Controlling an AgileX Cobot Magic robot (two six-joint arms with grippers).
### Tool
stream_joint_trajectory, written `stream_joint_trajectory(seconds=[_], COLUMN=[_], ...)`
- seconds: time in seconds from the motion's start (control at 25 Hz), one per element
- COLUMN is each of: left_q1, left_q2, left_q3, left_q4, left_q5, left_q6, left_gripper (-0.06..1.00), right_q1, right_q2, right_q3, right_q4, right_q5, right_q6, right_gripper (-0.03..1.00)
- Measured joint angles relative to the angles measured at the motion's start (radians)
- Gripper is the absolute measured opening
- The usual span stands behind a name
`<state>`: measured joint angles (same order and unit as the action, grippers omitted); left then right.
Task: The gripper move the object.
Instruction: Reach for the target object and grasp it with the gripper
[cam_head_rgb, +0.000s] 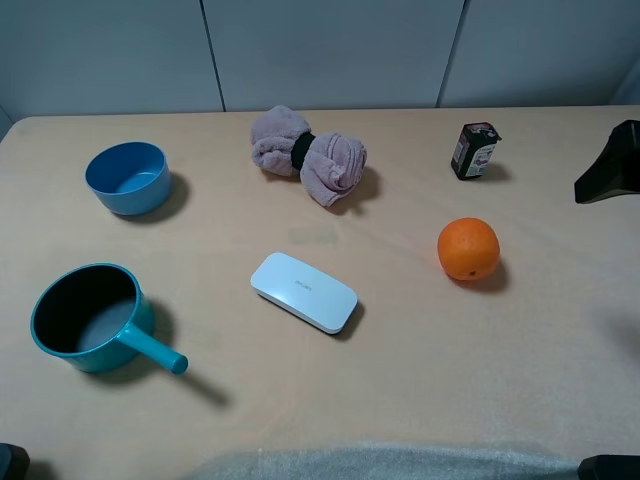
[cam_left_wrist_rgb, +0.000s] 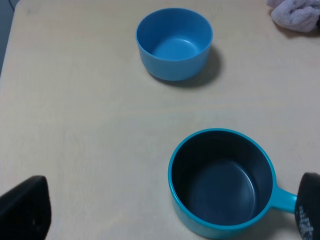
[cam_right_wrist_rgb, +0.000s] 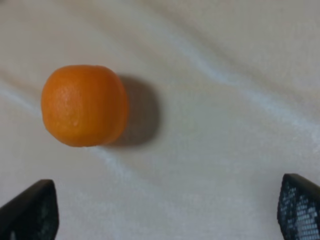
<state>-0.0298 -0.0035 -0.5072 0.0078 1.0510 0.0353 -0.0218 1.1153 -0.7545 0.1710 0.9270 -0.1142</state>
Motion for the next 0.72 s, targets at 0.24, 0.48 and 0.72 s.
stream_joint_trajectory(seconds=[0.24, 0.48, 0.72], left_q1=[0.0, 0.0, 0.0], left_q2=[0.0, 0.0, 0.0], left_q3=[0.0, 0.0, 0.0], left_q4=[0.0, 0.0, 0.0], left_q5=[0.0, 0.0, 0.0], left_q6=[0.0, 0.0, 0.0], left_gripper=[0.99, 0.99, 0.99], right_q1=[0.091, 0.224, 0.33], right_q2=[0.106, 0.19, 0.244], right_q3=[-0.002, -0.051, -0.104], right_q4=[0.009, 0.009, 0.009], right_q5=[-0.011, -0.015, -0.026], right_q6=[-0.025, -0.012, 0.005], right_gripper=[0.69, 0.69, 0.69])
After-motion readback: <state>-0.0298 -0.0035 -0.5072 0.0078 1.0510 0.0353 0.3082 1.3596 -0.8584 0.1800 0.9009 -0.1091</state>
